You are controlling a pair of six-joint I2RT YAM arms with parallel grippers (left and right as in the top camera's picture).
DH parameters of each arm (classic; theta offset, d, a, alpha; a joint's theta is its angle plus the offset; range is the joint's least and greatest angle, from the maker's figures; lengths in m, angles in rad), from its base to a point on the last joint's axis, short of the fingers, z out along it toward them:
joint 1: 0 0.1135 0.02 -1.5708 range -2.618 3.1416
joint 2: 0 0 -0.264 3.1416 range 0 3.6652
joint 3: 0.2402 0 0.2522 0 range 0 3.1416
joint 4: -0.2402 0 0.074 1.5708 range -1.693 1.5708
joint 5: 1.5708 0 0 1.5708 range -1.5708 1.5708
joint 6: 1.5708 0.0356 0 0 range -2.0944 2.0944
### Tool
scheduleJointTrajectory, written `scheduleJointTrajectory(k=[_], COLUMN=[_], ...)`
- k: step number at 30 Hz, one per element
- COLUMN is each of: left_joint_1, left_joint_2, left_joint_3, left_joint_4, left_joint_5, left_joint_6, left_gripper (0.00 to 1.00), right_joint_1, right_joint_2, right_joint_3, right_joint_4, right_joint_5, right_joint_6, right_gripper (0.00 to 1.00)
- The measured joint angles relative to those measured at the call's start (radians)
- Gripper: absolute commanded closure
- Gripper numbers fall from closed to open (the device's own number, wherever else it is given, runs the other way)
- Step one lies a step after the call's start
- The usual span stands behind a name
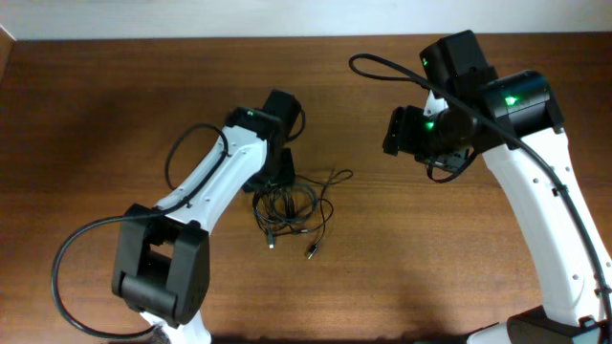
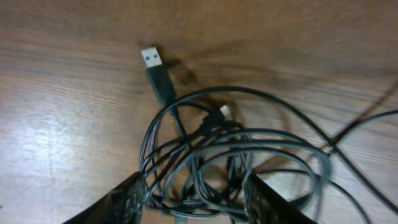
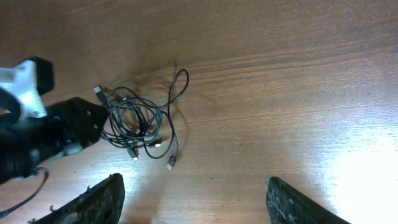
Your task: Untangle cables
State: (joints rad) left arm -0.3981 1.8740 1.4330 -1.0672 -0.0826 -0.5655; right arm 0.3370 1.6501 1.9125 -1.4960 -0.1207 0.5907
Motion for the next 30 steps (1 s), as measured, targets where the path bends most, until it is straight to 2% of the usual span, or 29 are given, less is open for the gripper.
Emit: scheduleJointTrajectory(k=[4,7,8,10,11,15,19,25,30], left_joint_1=[0.0,0.0,0.0,0.0,0.0,0.0,-0.003,-0.043,-0.043], left_joint_2=[0.0,0.0,0.0,0.0,0.0,0.0,-0.046,-0.415,-0.606], left_joint_3=[-0.095,-0.13,-0.132,-0.132,-0.133,-0.133,-0.082,0.123,0.14], left_joint_4=[0.107,0.114,0.114,0.115,0.114,0.108,0.086,0.098,0.17], left_joint_5=[-0.019,-0.058,-0.067,-0.077,-0.081,-0.06,0.113,0.304,0.439], left_joint_6=[0.0,0.0,0.0,0.004,0.0,0.005,0.074,0.103,0.085], left_gripper=[0.61,0.65,0.73,0.98,1.0,1.0,1.0,1.0,1.0], right_joint_1=[0.0,0.0,0.0,0.0,0.0,0.0,0.0,0.029,0.098], right_joint_2=[0.0,0.0,0.0,0.0,0.0,0.0,0.0,0.0,0.006], right_joint_3=[0.0,0.0,0.0,0.0,0.0,0.0,0.0,0.0,0.0], right_joint_4=[0.005,0.008,0.008,0.008,0.008,0.008,0.007,0.01,0.06], right_joint_5=[0.0,0.0,0.0,0.0,0.0,0.0,0.0,-0.009,-0.029], right_joint_6=[-0.001,0.0,-0.001,-0.001,0.0,0.0,-0.001,-0.001,-0.001], right_gripper=[0.27,0.27,0.27,0.27,0.27,0.27,0.27,0.27,0.27])
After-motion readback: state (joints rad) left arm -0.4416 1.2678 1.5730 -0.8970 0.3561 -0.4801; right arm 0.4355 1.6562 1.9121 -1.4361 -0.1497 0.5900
